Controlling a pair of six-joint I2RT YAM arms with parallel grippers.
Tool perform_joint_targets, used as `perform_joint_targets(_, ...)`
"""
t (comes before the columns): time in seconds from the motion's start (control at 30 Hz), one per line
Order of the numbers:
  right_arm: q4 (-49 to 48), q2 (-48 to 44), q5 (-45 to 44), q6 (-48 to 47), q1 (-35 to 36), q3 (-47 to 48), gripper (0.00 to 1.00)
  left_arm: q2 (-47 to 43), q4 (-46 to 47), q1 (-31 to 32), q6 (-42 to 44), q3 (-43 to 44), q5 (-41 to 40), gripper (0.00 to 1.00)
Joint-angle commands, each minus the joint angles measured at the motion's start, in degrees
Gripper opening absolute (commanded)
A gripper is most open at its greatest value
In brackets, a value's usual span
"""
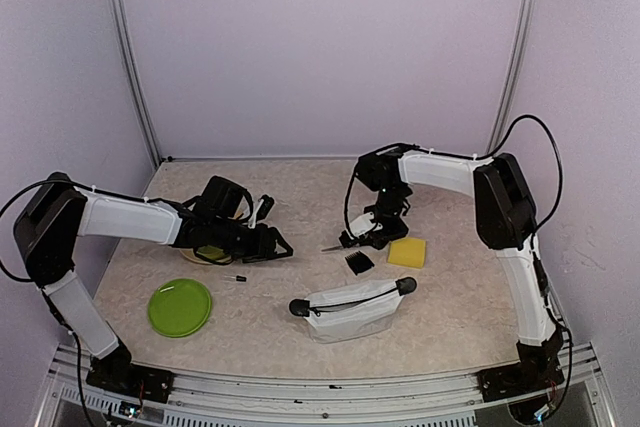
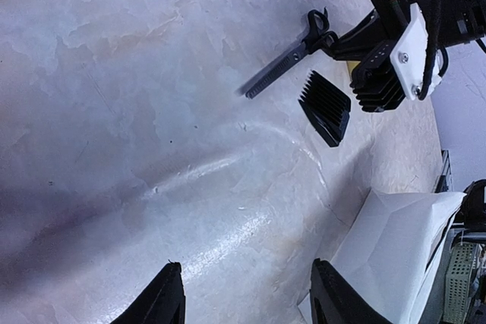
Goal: Sort the hair-cutting tools
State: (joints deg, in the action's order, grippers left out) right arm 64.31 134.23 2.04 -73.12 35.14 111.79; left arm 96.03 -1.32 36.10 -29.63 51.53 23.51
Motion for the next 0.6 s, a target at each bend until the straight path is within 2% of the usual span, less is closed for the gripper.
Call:
perform_joint_targets(0.0,-4.9,-2.0,1.5,-1.3,0.5,-4.9,0.00,-0.2,0.4,0.3,-0.7,0.6,-3.0,0.56)
perform_joint_targets(0.13,-13.4,-9.6,4.5,-1.7,0.5,-11.5,0.00,-0.1,4.5,-0.2,-2.9,0.1,-3.5,0.60)
perform_joint_targets(0.27,-18.8,-13.5,6.2,-1.2,0.5,-16.5,0.00,3.0,8.5,-1.0,-6.2,1.5,0.2,0.60)
perform_joint_targets(0.57,-19.6,-14.8,6.7,-0.4,0.7,-17.1,0.00,13.4,17.8,-1.4,-13.5,6.3,7.5,0.59)
